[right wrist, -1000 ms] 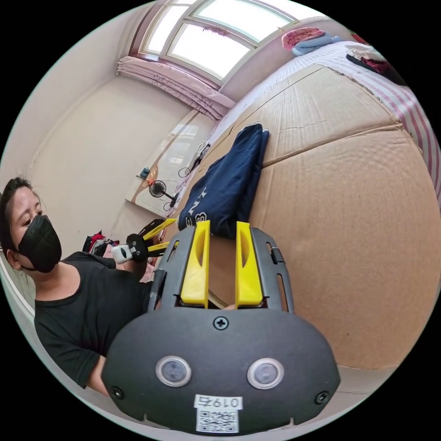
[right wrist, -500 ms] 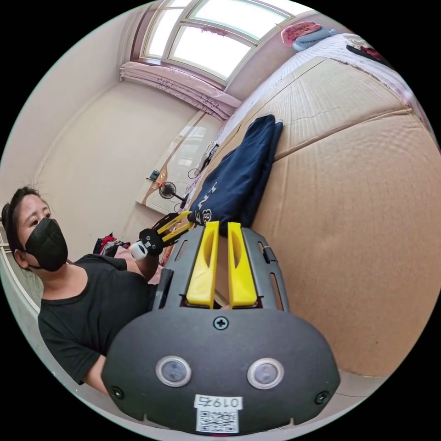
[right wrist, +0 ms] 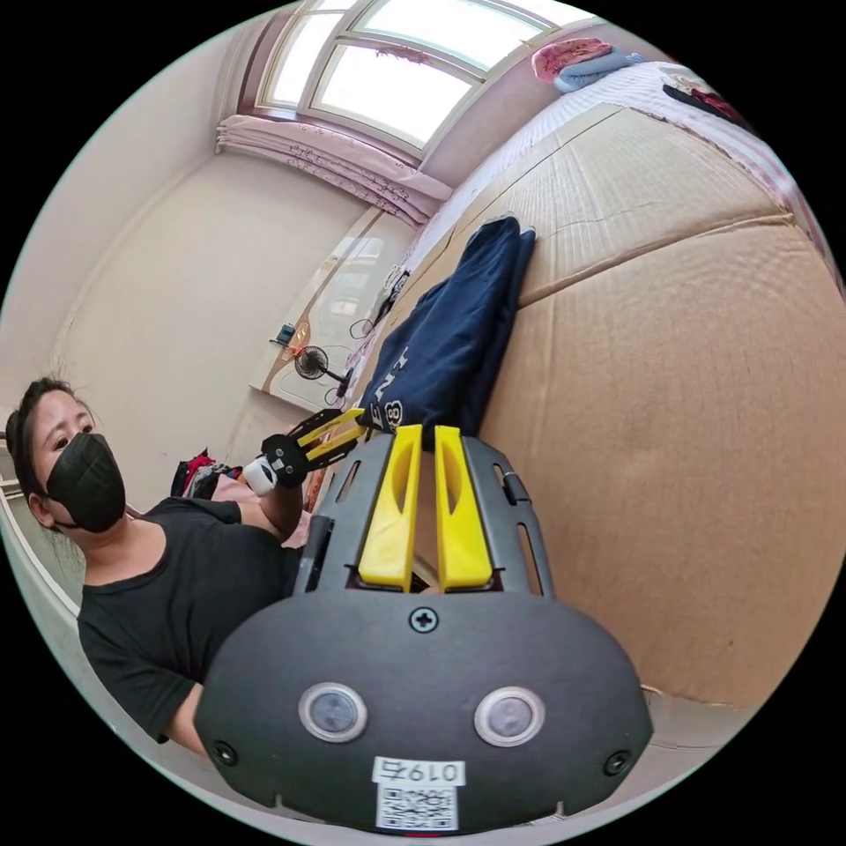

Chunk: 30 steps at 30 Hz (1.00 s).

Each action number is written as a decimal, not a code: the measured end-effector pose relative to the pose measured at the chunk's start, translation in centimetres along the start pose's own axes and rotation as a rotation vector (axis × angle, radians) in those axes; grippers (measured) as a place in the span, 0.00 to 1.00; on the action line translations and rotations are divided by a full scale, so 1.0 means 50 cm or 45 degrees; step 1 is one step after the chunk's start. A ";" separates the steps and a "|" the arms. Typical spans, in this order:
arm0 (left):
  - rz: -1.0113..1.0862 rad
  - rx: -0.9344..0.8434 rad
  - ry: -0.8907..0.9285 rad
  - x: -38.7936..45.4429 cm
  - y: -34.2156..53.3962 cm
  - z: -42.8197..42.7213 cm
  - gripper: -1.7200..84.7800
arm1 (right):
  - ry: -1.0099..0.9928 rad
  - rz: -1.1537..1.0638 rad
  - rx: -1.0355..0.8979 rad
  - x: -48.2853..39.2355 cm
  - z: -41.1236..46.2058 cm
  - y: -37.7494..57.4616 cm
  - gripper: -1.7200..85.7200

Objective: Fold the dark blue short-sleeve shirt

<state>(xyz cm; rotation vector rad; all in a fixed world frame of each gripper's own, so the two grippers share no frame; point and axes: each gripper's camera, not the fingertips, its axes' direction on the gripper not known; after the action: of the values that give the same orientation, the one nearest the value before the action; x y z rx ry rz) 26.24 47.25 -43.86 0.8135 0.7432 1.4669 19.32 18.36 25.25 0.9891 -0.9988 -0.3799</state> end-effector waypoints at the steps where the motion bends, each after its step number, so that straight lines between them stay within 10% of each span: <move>1: 0.002 0.008 -0.006 0.003 0.003 -0.002 0.03 | -0.007 0.011 0.006 0.007 -0.001 0.002 0.03; 12: 0.245 -0.074 -0.300 0.081 -0.003 -0.006 0.03 | -0.052 0.063 0.062 0.048 0.007 0.003 0.03; 30: 0.245 -0.314 -0.099 0.019 0.150 -0.043 0.03 | -0.059 -0.055 -0.132 0.009 0.217 -0.091 0.03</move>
<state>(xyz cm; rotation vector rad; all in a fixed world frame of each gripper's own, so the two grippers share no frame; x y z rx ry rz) 20.35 47.86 -38.70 0.7619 0.4235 1.6511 11.17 10.03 23.60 0.9126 -0.9913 -0.4875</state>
